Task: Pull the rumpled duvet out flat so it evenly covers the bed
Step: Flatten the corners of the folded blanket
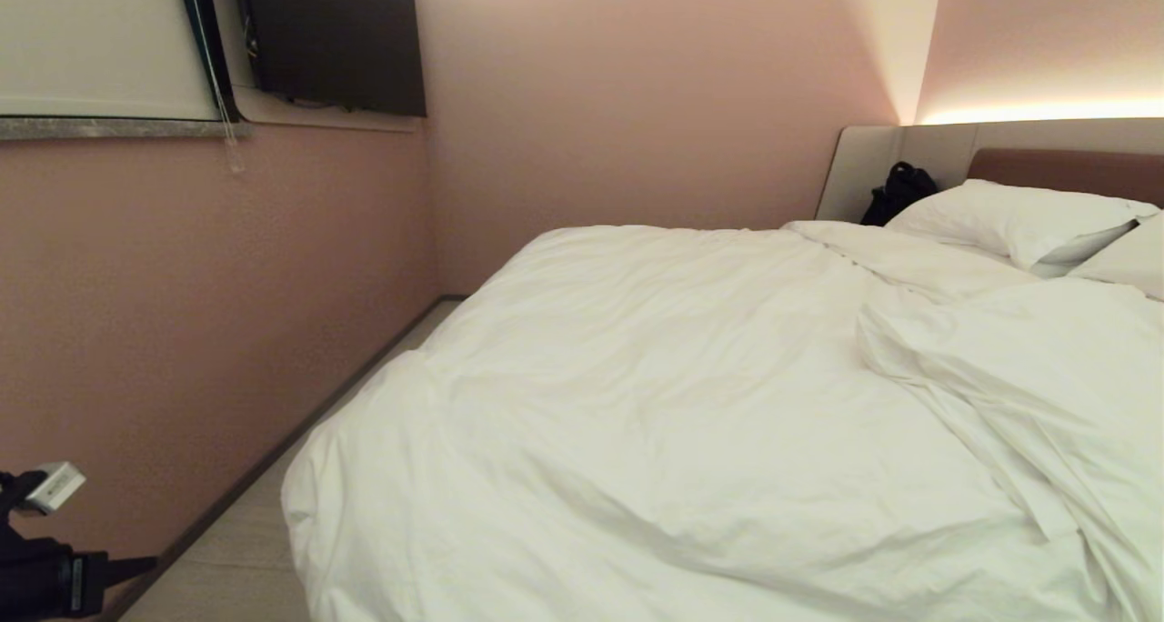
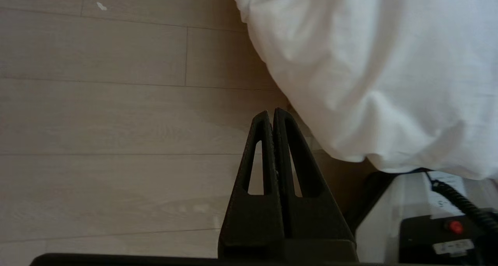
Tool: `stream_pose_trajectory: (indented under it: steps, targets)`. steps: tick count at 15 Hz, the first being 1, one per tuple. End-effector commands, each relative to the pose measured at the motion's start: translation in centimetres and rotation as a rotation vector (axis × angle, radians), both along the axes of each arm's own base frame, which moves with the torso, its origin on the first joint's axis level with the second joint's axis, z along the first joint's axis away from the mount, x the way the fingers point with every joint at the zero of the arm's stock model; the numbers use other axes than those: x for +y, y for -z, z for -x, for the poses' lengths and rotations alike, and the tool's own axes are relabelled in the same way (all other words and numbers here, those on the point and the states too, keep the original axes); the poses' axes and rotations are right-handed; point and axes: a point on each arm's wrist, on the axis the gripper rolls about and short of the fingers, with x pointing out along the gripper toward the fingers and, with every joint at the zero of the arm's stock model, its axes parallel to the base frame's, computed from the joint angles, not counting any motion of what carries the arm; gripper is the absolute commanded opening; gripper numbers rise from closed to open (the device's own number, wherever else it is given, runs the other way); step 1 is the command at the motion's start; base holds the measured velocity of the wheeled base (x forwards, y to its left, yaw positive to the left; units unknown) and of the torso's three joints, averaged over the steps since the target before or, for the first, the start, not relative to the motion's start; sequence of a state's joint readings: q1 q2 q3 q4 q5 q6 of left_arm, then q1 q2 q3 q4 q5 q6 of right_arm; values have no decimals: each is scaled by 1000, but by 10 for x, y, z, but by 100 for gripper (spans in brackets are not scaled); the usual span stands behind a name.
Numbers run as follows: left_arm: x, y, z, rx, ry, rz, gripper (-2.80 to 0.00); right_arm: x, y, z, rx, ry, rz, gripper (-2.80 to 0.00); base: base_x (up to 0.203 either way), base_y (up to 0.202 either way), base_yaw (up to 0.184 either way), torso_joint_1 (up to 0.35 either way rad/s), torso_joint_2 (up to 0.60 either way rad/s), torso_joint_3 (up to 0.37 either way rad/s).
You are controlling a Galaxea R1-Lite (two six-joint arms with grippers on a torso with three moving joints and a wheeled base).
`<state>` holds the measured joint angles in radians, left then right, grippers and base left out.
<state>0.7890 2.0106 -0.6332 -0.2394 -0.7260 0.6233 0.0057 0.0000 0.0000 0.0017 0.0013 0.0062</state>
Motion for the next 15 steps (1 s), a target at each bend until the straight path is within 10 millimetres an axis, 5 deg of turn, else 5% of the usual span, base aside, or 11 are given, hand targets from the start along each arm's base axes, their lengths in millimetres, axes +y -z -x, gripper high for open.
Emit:
stream_pose_trajectory:
  steps: [1, 7, 15]
  targets:
    - [2, 14, -8, 24, 25, 18, -280, 0, 0, 0, 0, -1, 0, -280, 0, 0, 0, 0, 0, 0]
    - [-27, 29, -38, 67, 165, -1, -280, 0, 0, 0, 0, -1, 0, -280, 0, 0, 0, 0, 0, 0]
    - [-39, 51, -79, 101, 132, -198, -280, 0, 0, 0, 0, -1, 0, -280, 0, 0, 0, 0, 0, 0]
